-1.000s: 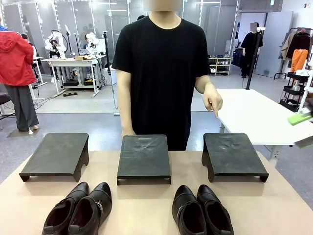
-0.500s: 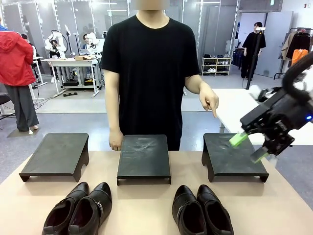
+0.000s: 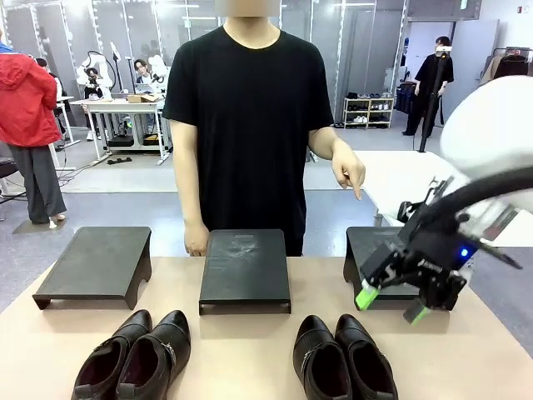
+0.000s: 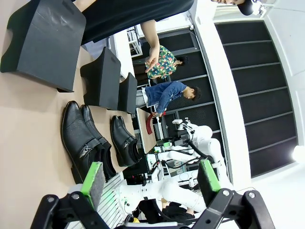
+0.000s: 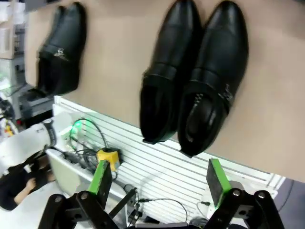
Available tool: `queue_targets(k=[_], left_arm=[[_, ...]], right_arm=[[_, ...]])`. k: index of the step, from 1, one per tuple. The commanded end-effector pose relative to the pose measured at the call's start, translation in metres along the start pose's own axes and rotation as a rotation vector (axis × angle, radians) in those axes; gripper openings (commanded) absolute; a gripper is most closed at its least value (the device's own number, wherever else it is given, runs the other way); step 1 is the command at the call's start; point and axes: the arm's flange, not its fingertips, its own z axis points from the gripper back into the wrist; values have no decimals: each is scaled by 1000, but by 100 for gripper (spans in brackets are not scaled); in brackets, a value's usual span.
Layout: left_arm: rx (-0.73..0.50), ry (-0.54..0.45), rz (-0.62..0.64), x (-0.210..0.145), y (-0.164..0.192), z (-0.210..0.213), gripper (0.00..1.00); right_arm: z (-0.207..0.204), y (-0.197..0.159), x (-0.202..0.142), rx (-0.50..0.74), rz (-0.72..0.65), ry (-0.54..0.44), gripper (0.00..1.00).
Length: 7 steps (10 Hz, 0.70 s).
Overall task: Place the shoes on the stand as instructed by the person.
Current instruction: Pick up one pair of Shoes and place it on the Shoes Stand indicated by the person.
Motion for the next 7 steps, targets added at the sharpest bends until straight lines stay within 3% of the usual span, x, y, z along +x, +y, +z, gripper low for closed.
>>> queue_targets(k=[1, 7], left_arm=[[-5, 5, -14, 0, 1, 2, 100], [-5, 5, -14, 0, 1, 2, 100]], right_arm=[[-28, 5, -5, -74, -48, 25, 100], [-89, 7, 4, -161, -98, 31, 100]])
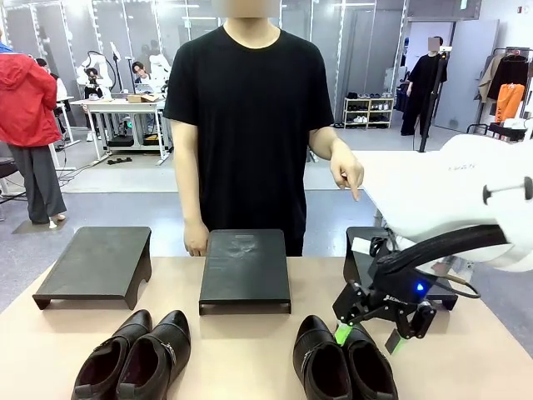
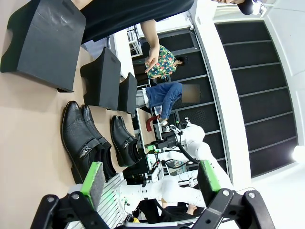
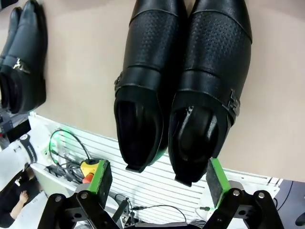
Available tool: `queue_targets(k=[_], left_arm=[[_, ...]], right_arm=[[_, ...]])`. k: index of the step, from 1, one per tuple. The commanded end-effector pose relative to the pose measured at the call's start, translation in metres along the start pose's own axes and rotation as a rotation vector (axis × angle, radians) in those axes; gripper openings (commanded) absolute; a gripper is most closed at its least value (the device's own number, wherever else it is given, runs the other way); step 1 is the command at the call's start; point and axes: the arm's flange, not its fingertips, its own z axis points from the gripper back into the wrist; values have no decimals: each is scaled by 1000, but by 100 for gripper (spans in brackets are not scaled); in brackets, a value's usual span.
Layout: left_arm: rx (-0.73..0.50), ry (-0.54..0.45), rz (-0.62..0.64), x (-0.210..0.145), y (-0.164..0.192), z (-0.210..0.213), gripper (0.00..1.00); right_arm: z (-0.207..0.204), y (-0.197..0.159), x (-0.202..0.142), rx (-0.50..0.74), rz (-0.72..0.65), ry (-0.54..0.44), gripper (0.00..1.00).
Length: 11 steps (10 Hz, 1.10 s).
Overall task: Place the shoes on the stand as instructed by the person.
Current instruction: Pick up one pair of Shoes and place it on the Shoes Stand indicated by the person.
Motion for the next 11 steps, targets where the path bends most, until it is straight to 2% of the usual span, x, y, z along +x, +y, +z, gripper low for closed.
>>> queue_targets(k=[1, 3, 11], left_arm=[[-5, 5, -14, 0, 1, 2, 100], [-5, 5, -14, 0, 1, 2, 100], [-5, 5, -14, 0, 1, 2, 100]], right_arm=[[-31, 0, -4, -55, -44, -22, 100], [-44, 1, 0, -91, -52, -41, 100], [-95, 10, 2, -217, -58, -15, 100]])
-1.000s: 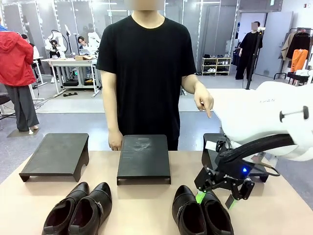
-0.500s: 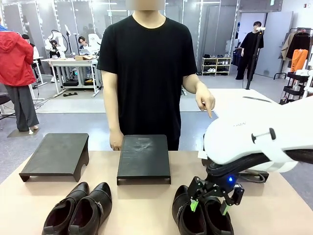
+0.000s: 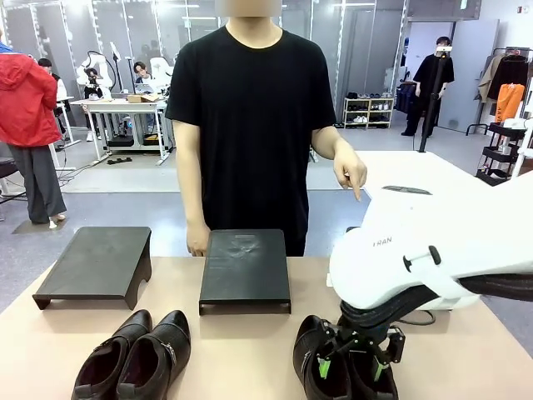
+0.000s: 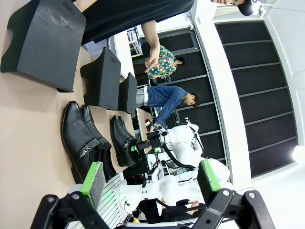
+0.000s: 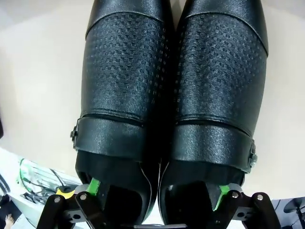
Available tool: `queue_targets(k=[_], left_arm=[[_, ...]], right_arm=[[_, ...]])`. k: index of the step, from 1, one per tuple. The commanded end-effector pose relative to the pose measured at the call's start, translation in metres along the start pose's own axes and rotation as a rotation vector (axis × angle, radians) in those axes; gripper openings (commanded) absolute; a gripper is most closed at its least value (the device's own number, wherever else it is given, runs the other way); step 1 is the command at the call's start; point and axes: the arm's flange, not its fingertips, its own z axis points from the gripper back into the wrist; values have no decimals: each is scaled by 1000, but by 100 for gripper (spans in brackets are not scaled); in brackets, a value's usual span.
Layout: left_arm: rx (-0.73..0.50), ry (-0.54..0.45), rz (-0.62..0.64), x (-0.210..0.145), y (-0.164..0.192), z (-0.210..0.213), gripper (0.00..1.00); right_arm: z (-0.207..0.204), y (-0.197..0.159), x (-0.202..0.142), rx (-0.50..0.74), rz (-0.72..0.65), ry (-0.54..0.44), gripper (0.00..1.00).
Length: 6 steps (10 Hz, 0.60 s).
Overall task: Place the shoes on the stand as instructed by the person.
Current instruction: Pick up one pair of Shoes and place it on the Shoes Stand indicated by the person.
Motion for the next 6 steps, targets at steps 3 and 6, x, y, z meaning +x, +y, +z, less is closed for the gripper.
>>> queue_targets(k=[3, 6], left_arm=[[-5, 5, -14, 0, 1, 2, 100], [-5, 5, -14, 0, 1, 2, 100]], right_arm=[[-17, 1, -20, -50, -3, -33, 23], [-19, 4, -20, -69, -14, -30, 0]])
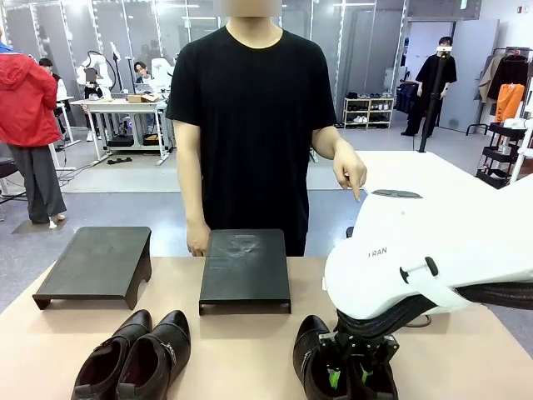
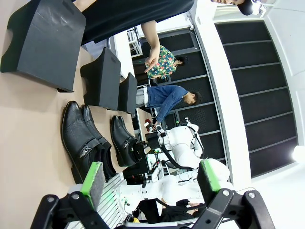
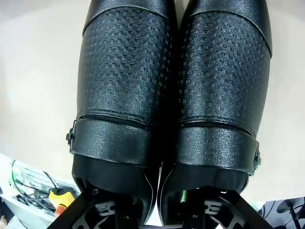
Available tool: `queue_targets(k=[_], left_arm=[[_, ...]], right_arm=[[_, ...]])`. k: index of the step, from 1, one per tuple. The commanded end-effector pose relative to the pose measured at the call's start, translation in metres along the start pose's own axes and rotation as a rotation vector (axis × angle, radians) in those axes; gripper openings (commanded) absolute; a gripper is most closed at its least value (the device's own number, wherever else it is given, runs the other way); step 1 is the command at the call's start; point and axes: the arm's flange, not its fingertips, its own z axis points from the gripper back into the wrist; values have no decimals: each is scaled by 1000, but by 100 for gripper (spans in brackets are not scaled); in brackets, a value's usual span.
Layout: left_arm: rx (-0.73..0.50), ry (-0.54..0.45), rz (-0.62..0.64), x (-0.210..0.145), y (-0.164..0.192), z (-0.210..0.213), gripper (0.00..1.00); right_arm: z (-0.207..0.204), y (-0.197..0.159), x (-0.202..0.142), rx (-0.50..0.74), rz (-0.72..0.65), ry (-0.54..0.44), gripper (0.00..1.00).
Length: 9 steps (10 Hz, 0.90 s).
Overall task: Place the shoes on the stand as instructed by the person.
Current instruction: Pick up one pair of Shoes and place it on the Shoes Stand indicated by the person.
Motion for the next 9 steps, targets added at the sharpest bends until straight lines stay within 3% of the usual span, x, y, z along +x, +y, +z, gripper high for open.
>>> queue_targets(k=[1, 2, 9], left_arm=[[-5, 5, -14, 0, 1, 2, 100], [-5, 5, -14, 0, 1, 2, 100], [-5, 5, -14, 0, 1, 2, 100]], right_arm=[[-14, -2, -18, -32, -34, -22, 5], [-16, -2, -19, -35, -33, -18, 0], [7, -5, -28, -16, 16, -41, 0]])
